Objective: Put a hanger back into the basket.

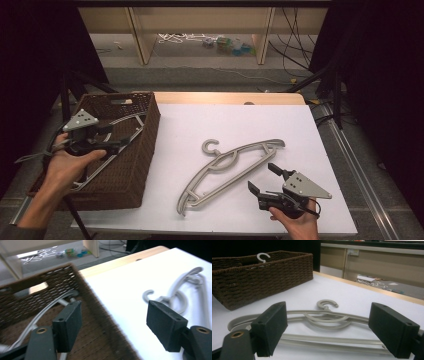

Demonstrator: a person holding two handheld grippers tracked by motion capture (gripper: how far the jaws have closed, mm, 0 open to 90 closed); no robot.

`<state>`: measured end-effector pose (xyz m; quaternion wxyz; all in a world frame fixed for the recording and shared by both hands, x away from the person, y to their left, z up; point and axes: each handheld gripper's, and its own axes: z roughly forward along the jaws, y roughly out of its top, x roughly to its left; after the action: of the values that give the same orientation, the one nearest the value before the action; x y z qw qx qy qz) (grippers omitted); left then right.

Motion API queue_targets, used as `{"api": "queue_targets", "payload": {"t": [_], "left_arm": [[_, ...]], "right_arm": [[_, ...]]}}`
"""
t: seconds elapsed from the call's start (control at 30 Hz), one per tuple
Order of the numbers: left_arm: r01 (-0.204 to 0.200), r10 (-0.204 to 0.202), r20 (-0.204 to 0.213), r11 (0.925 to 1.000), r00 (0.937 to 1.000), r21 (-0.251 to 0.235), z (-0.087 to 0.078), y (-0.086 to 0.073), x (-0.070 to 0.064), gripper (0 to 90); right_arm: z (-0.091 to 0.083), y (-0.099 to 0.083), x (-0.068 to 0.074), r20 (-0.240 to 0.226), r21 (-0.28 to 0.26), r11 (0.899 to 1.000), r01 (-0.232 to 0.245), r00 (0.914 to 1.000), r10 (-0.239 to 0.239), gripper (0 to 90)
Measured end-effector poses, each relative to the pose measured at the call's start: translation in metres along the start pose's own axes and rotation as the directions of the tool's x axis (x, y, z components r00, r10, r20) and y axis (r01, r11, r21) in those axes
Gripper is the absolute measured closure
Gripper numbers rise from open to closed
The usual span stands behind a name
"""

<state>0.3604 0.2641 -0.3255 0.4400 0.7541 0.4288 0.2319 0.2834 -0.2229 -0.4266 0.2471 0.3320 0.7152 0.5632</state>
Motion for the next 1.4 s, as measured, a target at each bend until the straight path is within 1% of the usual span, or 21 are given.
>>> {"api": "queue_targets", "payload": {"t": [0.07,0.1,0.17,0.2,0.27,0.3,0.33,0.57,0.6,0.63,0.7,0.83,0.93,1.03,1.07,1.13,1.17,1.2,1.23,1.33,1.4], "left_arm": [[-0.014,0.014,0.021,0.9999,0.9997,-0.005,0.003,0.002,-0.009,27.7],[-0.013,0.014,0.031,0.9999,0.9994,-0.010,0.004,0.003,-0.013,27.3],[-0.012,0.013,0.059,0.9996,0.9981,-0.025,0.008,0.005,-0.022,27.2],[-0.001,0.003,0.080,0.9996,0.9968,-0.029,0.010,0.005,-0.026,27.2],[-0.006,0.009,0.102,0.9996,0.9947,-0.026,0.014,0.006,-0.033,27.2],[-0.018,0.021,0.107,0.9995,0.9940,-0.026,0.015,0.006,-0.037,27.2],[-0.020,0.023,0.113,0.9994,0.9933,-0.027,0.017,0.006,-0.040,26.9],[-0.033,0.038,0.157,0.9988,0.9869,-0.036,0.032,0.006,-0.063,25.3],[-0.041,0.047,0.165,0.9985,0.9853,-0.035,0.035,0.006,-0.065,25.2],[-0.035,0.040,0.174,0.9988,0.9839,-0.036,0.037,0.006,-0.068,25.2],[-0.042,0.049,0.179,0.9982,0.9827,-0.043,0.041,0.007,-0.072,25.2],[-0.028,0.034,0.190,0.9991,0.9811,-0.032,0.046,0.007,-0.080,25.2],[-0.016,0.024,0.200,0.9991,0.9796,-0.040,0.050,0.006,-0.085,25.1],[-0.033,0.042,0.210,0.9984,0.9768,-0.046,0.055,0.006,-0.089,24.9],[-0.037,0.047,0.214,0.9981,0.9757,-0.051,0.057,0.006,-0.090,24.7],[-0.032,0.046,0.232,0.9974,0.9717,-0.065,0.061,0.005,-0.093,24.7],[-0.035,0.050,0.232,0.9971,0.9715,-0.067,0.063,0.005,-0.094,24.5],[-0.025,0.040,0.236,0.9975,0.9709,-0.067,0.064,0.004,-0.096,24.2],[-0.040,0.055,0.235,0.9968,0.9704,-0.069,0.066,0.003,-0.097,24.1],[-0.028,0.043,0.236,0.9973,0.9709,-0.068,0.071,0.001,-0.101,23.9],[-0.025,0.041,0.241,0.9975,0.9698,-0.066,0.075,-0.001,-0.103,22.5]], "right_arm": [[-0.001,0.001,0.000,0.010,0.010,1.000,0.009,0.9999,-0.009,16.5],[0.001,0.000,0.000,0.000,-0.006,1.000,-0.001,1.0000,0.001,16.5],[-0.001,0.000,0.000,0.009,0.009,1.000,0.008,0.9999,-0.008,16.5],[-0.003,0.001,0.000,0.014,0.019,1.000,0.009,0.9999,-0.009,16.5],[-0.002,0.001,0.000,0.011,0.008,1.000,0.009,0.9999,-0.009,16.5],[-0.002,0.001,0.000,0.011,0.014,1.000,0.010,0.9999,-0.010,16.5],[-0.002,0.001,0.000,0.012,0.020,1.000,0.010,0.9999,-0.010,16.5],[-0.002,0.001,0.000,0.011,0.012,1.000,0.006,0.9999,-0.007,16.5],[-0.002,0.001,0.000,0.010,0.006,1.000,0.007,0.9999,-0.007,16.5],[-0.002,0.001,0.000,0.010,0.008,1.000,0.008,0.9999,-0.008,16.6],[-0.002,0.000,0.000,0.006,0.010,1.000,0.008,1.0000,-0.008,16.5],[-0.002,0.001,0.000,0.001,0.003,1.000,0.004,1.0000,-0.004,16.6],[-0.001,0.000,-0.001,-0.002,-0.004,1.000,-0.001,1.0000,0.001,16.5],[-0.001,0.000,-0.001,0.000,-0.007,1.000,0.001,1.0000,-0.001,16.5],[-0.002,0.000,-0.001,-0.004,0.006,1.000,0.002,1.0000,-0.002,16.5],[-0.003,0.001,-0.001,0.003,0.005,1.000,0.006,1.0000,-0.006,16.6],[-0.003,0.001,-0.001,0.002,0.002,1.000,0.012,0.9999,-0.012,16.5],[-0.002,0.001,-0.001,-0.005,-0.003,1.000,0.006,1.0000,-0.006,16.6],[-0.002,0.000,-0.001,-0.002,-0.007,1.000,0.013,0.9999,-0.013,16.5],[-0.002,0.001,-0.001,0.007,-0.011,1.000,0.011,0.9999,-0.011,16.5],[-0.001,0.000,-0.001,-0.002,-0.015,1.000,0.011,0.9999,-0.011,16.4]]}}
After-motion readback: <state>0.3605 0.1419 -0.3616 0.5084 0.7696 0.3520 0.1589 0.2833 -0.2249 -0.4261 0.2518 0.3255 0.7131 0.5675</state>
